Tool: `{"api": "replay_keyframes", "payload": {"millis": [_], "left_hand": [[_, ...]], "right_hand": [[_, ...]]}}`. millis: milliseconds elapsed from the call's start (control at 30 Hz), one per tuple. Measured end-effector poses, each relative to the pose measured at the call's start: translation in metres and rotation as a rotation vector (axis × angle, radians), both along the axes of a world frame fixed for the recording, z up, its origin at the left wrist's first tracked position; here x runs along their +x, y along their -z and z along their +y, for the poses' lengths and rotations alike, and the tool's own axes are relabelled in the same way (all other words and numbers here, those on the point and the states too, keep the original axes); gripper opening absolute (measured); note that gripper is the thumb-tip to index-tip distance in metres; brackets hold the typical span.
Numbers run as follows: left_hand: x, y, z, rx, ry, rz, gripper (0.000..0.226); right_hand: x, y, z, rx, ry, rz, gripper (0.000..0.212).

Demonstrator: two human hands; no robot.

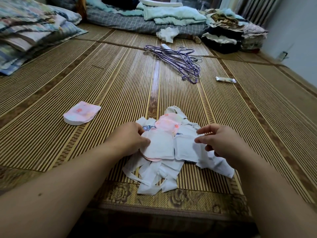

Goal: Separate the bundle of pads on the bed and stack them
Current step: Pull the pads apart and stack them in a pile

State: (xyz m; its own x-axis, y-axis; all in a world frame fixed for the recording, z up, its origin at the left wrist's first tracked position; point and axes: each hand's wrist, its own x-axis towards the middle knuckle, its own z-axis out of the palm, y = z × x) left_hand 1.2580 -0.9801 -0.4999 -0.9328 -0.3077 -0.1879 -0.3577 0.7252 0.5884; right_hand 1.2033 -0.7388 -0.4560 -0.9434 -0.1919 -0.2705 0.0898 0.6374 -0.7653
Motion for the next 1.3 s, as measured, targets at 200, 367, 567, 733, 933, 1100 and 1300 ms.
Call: {"api": "replay_keyframes", "payload": {"millis": [200,367,567,733,933,1100,1300], "left_hand": [[0.0,0.001,-0.001,0.005,0.004,0.004,0.017],[0.0,0.003,-0.001,0.013,0.008,0.0,0.016],[0.0,0.004,-0.001,0.017,0.006,0.001,0.015],[0.0,0.003,-0.001,0.027,0.002,0.004,0.015],[0.001,0.002,-0.001,0.042,0.005,0.01,0.014],[0.003,-0.001,-0.001,0.039,0.01,0.023,0.013],[0.005,-0.007,0.002,0.045,0.008,0.017,0.015]], "right_hand": [[0.006,-0.014,-0.006,-0.264,-0.106,0.006,0.013],[0.002,-0.014,-0.003,-0.547,-0.063,-0.053,0.017],[-0.001,-0.009,-0.001,-0.517,0.061,0.029,0.014],[-0.005,0.013,0.002,0.332,0.003,0.122,0.021],[-0.002,0.026,-0.005,0.199,0.086,-0.135,0.05],[-0.002,0.027,-0.006,0.23,0.084,-0.082,0.027],[-0.006,0.023,-0.004,0.286,0.062,0.027,0.012]]}}
